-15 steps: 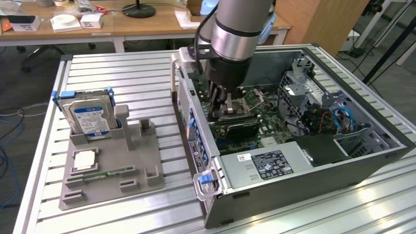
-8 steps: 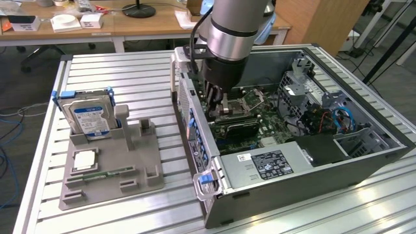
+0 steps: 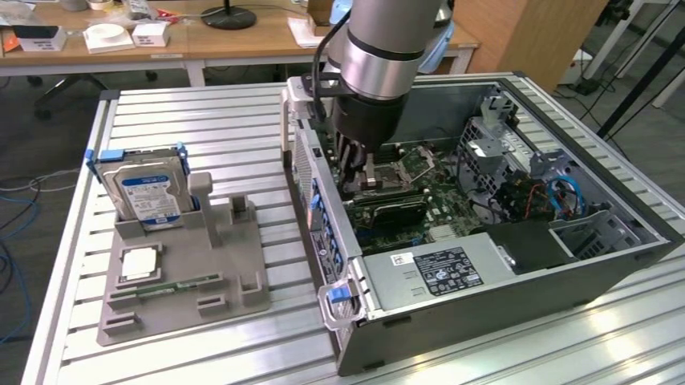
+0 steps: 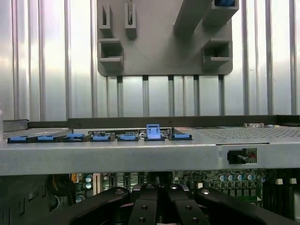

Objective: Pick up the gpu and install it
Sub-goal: 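Press down on the gpu until it lock into place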

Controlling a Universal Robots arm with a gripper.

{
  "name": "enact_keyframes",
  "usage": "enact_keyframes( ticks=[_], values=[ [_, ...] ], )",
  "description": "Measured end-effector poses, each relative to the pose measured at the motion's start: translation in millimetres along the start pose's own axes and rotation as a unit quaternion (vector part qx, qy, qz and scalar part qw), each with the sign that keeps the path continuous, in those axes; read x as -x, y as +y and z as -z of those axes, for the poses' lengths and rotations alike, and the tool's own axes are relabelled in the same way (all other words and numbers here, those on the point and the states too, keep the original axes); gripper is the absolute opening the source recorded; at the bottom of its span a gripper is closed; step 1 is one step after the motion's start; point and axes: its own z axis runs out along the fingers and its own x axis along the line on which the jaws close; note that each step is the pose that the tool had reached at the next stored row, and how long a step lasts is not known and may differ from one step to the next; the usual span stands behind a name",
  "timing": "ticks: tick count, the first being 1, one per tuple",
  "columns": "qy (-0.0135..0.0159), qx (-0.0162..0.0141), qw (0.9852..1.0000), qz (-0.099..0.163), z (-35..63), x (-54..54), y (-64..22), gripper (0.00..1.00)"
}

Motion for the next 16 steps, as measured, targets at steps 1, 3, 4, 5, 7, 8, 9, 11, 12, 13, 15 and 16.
enact_keyframes(
  ticks=[1,3,4,5,7,8,9,11,12,13,15,16],
  values=[
    [0.0001,0.0007,1.0,0.0,0.0,-0.1,0.1,0.11],
    [0.0001,0.0026,1.0,0.0,-0.2,-0.1,0.7,0.11],
    [0.0002,0.0042,1.0,0.0,-0.2,-0.1,1.1,0.11],
    [0.0003,0.0053,1.0,0.0,-0.2,-0.1,1.5,0.11],
    [0.0003,0.0062,1.0,0.0,-0.2,-0.1,1.9,0.11],
    [0.0003,0.0062,1.0,0.0,-0.3,-0.1,2.3,0.11],
    [0.0003,0.0063,1.0,0.0,-0.1,-0.1,2.6,0.11],
    [0.0004,0.0064,1.0,0.0,0.3,-0.2,3.6,0.11],
    [0.0004,0.0065,1.0,0.0,0.3,-0.2,4.4,0.11],
    [0.0003,0.0063,1.0,0.0,0.5,-0.2,4.5,0.11],
    [0.0003,0.0064,1.0,0.0,0.6,-0.2,5.2,0.11],
    [0.0003,0.0063,1.0,0.0,0.5,-0.2,5.3,0.11]
  ],
)
